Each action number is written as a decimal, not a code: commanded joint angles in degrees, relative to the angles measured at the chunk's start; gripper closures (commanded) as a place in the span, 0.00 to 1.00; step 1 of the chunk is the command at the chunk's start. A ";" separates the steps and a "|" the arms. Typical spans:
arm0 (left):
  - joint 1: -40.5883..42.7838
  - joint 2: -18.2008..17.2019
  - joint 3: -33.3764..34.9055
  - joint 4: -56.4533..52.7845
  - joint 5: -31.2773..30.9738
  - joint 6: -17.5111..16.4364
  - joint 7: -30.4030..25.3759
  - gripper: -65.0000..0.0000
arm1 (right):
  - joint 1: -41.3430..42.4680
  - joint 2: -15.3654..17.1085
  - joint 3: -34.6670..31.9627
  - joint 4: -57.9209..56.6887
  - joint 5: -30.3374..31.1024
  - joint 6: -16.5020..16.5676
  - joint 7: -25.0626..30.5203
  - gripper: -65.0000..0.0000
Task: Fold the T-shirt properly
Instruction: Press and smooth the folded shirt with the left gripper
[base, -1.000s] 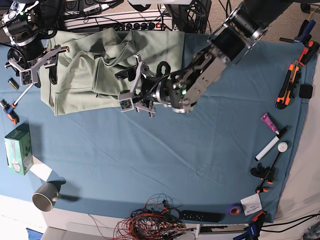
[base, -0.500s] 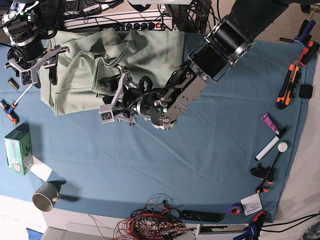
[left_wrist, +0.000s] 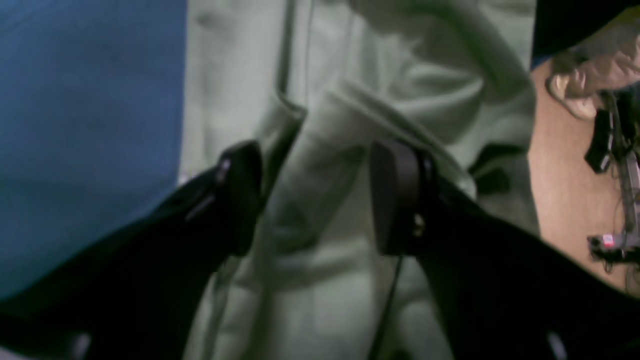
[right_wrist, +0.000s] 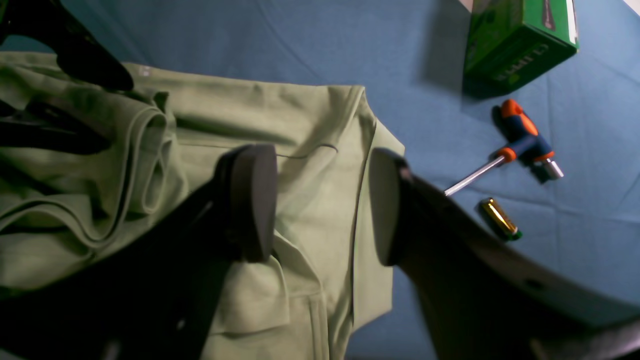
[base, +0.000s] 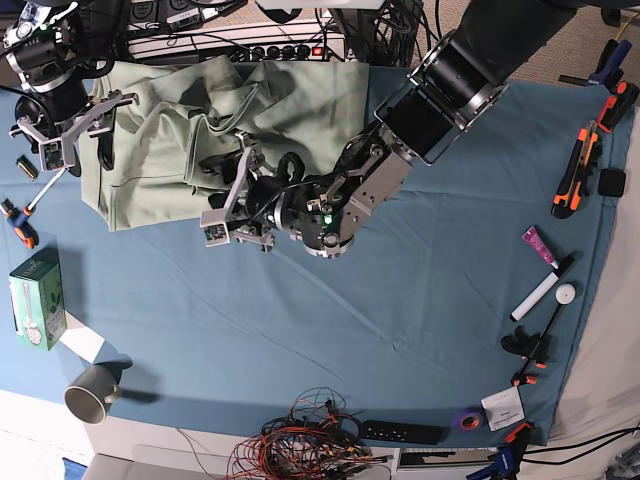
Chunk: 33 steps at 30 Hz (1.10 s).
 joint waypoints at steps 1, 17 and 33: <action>-1.53 0.96 -0.17 0.96 0.24 -0.47 -2.01 0.49 | -0.13 0.63 0.44 0.76 0.48 -0.26 1.75 0.54; -1.53 1.29 -0.17 -6.69 1.57 -0.47 -4.96 0.61 | -0.13 0.63 0.44 0.76 0.50 -0.26 2.12 0.54; -3.82 1.44 -0.20 -6.69 1.55 0.83 -7.10 1.00 | -0.13 0.63 0.44 0.76 0.50 -0.26 2.25 0.54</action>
